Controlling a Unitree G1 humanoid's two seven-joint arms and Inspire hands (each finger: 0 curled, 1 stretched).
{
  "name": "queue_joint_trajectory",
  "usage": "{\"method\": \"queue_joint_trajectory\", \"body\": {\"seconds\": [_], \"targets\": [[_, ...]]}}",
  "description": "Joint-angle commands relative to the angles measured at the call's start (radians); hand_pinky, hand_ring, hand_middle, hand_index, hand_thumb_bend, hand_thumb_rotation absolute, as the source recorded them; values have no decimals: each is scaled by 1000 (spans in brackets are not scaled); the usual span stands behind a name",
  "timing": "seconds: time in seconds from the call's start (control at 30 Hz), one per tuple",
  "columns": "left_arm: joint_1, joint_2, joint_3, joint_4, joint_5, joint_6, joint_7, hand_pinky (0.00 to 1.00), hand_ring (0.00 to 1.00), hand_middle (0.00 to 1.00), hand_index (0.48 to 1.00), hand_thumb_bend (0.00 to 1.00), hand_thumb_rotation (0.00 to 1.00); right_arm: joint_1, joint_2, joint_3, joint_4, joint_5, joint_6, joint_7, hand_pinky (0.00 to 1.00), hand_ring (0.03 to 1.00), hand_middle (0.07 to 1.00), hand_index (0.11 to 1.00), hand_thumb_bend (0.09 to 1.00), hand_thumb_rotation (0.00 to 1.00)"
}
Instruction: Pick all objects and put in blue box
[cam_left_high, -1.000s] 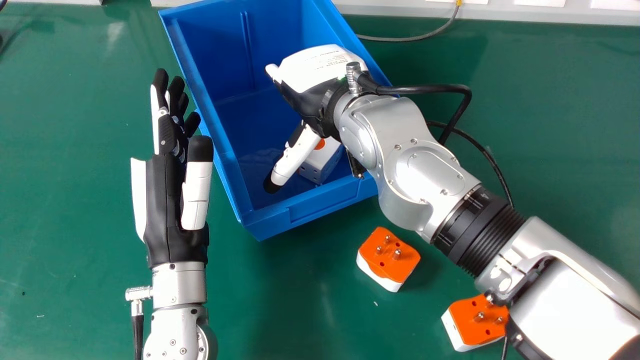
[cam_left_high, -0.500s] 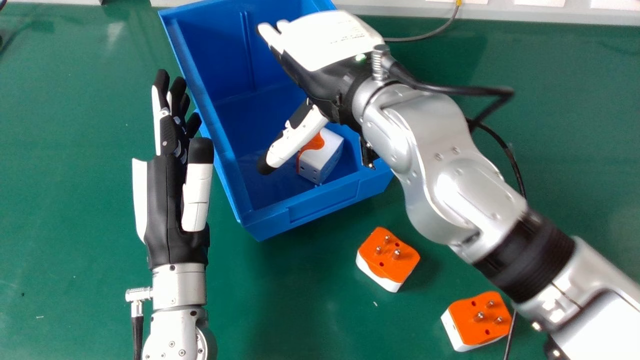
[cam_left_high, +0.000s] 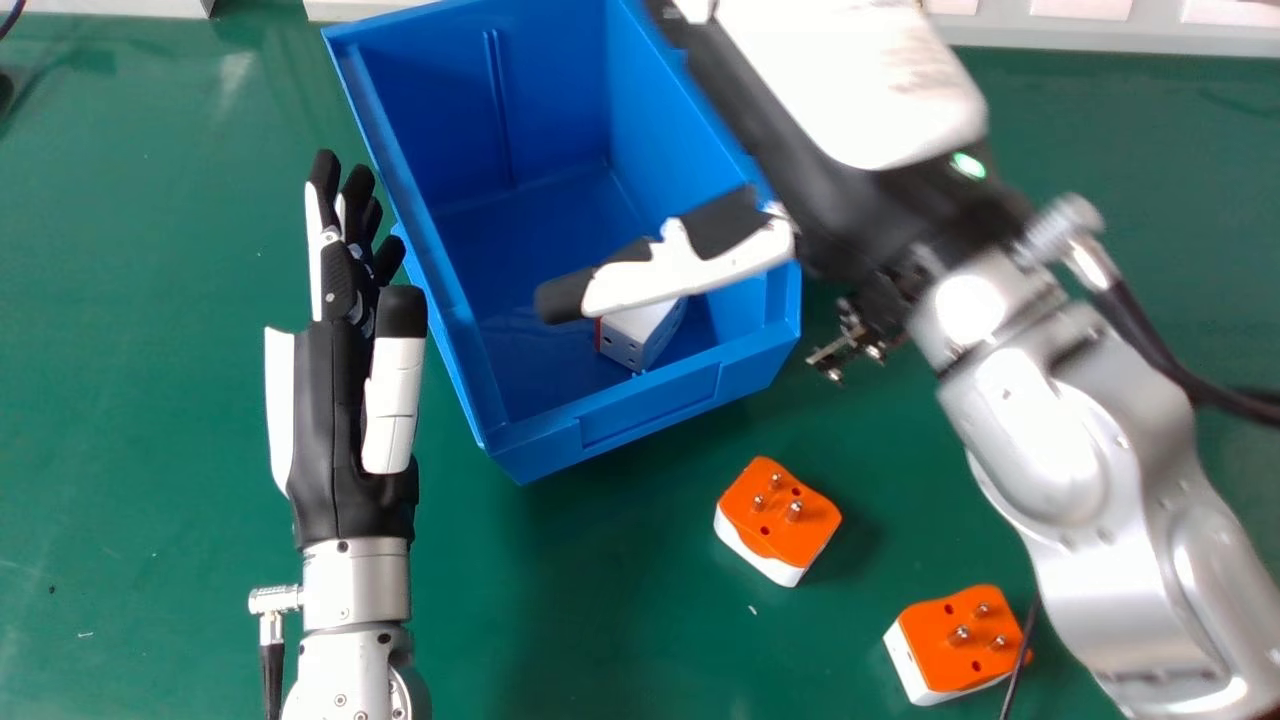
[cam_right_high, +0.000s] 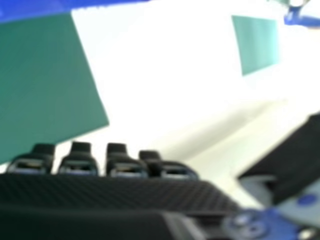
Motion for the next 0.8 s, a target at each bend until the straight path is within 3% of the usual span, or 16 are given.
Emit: {"method": "queue_joint_trajectory", "body": {"seconds": [0.0, 0.13, 0.27, 0.37, 0.53, 0.63, 0.77], "targets": [[6, -2, -7, -18, 9, -22, -1, 964, 989, 985, 994, 939, 929, 48, 12, -61, 50, 53, -130, -142, 999, 1000, 1000, 1000, 1000, 585], [13, -3, -8, -19, 28, -26, 11, 964, 989, 984, 994, 937, 928, 167, 67, -128, 132, 225, -343, -262, 999, 1000, 1000, 1000, 1000, 593], [22, -2, -7, -26, 32, -23, 15, 958, 984, 982, 992, 932, 931, 257, 102, -173, 172, 251, -455, -332, 983, 998, 1000, 1000, 1000, 589], [33, -2, -10, -40, 29, -18, 10, 955, 983, 981, 990, 931, 933, 321, 129, -208, 226, 273, -521, -370, 965, 994, 1000, 1000, 1000, 579], [40, -1, -12, -40, 21, -22, 0, 953, 979, 979, 988, 929, 933, 428, 182, -237, 262, 364, -548, -357, 930, 967, 986, 993, 1000, 592], [42, 2, -12, -34, 25, -27, 1, 951, 975, 978, 987, 922, 934, 486, 211, -241, 253, 418, -524, -328, 913, 960, 980, 991, 1000, 620], [49, 5, -14, -43, 17, -21, -5, 948, 972, 976, 984, 914, 936, 555, 228, -251, 202, 445, -473, -285, 896, 956, 971, 996, 999, 680]]}}
